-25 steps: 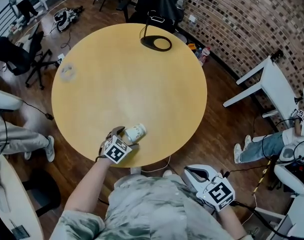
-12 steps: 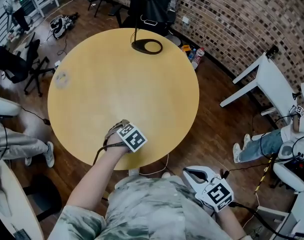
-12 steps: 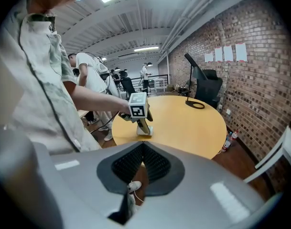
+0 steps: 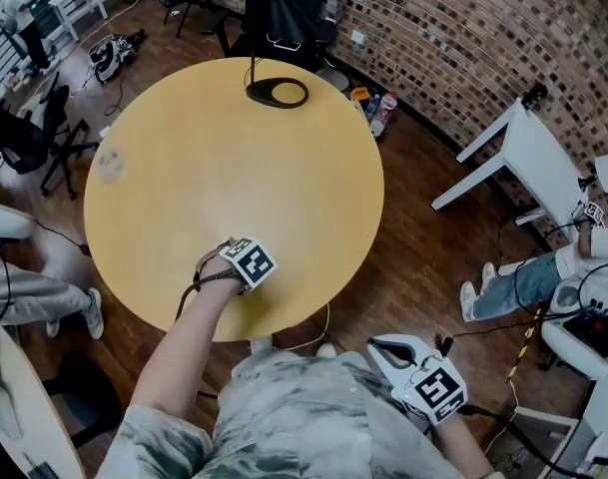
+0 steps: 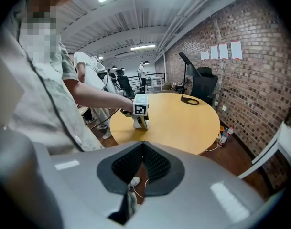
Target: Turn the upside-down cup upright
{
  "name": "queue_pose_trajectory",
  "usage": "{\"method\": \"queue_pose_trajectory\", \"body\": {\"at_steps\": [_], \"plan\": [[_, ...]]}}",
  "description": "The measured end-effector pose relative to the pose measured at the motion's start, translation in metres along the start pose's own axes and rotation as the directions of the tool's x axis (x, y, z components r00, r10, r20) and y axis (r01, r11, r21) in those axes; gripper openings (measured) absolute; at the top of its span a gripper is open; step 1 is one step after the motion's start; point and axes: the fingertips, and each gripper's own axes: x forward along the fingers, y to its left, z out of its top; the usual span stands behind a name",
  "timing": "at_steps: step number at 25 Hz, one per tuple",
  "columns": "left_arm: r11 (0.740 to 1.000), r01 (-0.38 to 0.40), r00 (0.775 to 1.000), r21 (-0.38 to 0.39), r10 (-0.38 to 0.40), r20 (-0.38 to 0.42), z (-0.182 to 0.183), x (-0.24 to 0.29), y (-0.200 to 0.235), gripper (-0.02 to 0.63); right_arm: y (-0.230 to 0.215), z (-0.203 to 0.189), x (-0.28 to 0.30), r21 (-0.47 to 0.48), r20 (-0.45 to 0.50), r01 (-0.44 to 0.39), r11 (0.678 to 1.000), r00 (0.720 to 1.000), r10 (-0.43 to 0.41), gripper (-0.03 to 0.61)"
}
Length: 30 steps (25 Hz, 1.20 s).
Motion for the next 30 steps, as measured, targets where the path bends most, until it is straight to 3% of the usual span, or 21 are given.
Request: {"method": "queue_pose_trajectory", "body": {"at_steps": [2,4,7,9,12,15,18,22,28,30], "plan": [[1.0,0.001,0.996,-0.03,0.002,0.089,0.007,-0.009,0.002,0.261,0.0,-0.003,0.001,-0.006,0.0,-0.015,1.0,1.0,0.015,0.003],[0.997,0.016,0.978,-0.071,-0.001,0.207,0.017,-0.02,0.001,0.259,-0.001,0.001,0.002,-0.005,-0.003,-0.01,1.0,1.0,0.01,0.003],[0.992,0.031,0.919,-0.123,0.02,0.393,0.03,-0.036,0.002,0.256,0.002,0.002,0.007,-0.025,-0.003,-0.041,0.999,0.999,0.041,0.003],[0.988,0.029,0.861,-0.151,0.052,0.507,0.037,-0.046,0.005,0.255,0.003,0.001,0.011,-0.039,-0.009,-0.056,0.998,0.998,0.056,0.003],[0.98,0.034,0.742,-0.196,0.107,0.662,0.043,-0.058,0.01,0.255,0.003,0.002,0.013,-0.054,-0.045,-0.06,0.997,0.997,0.058,0.003],[0.966,0.065,0.628,-0.25,0.155,0.763,0.039,-0.071,0.014,0.255,0.006,0.006,0.015,-0.062,-0.064,-0.081,0.995,0.995,0.077,0.003],[0.961,0.073,0.552,-0.267,0.183,0.813,0.031,-0.072,0.015,0.255,0.009,0.009,0.017,-0.05,-0.076,-0.093,0.994,0.993,0.089,0.003],[0.961,0.068,0.492,-0.268,0.202,0.847,0.022,-0.076,0.013,0.255,0.014,0.011,0.022,-0.06,-0.115,-0.097,0.993,0.989,0.09,0.003],[0.962,0.09,0.437,-0.258,0.195,0.878,0.005,-0.07,0.009,0.255,0.026,0.019,0.033,-0.084,-0.142,-0.102,0.991,0.986,0.09,0.003],[0.962,0.102,0.428,-0.254,0.188,0.884,0.0,-0.068,0.006,0.255,0.031,0.022,0.036,-0.086,-0.145,-0.107,0.991,0.985,0.094,0.003]]}}
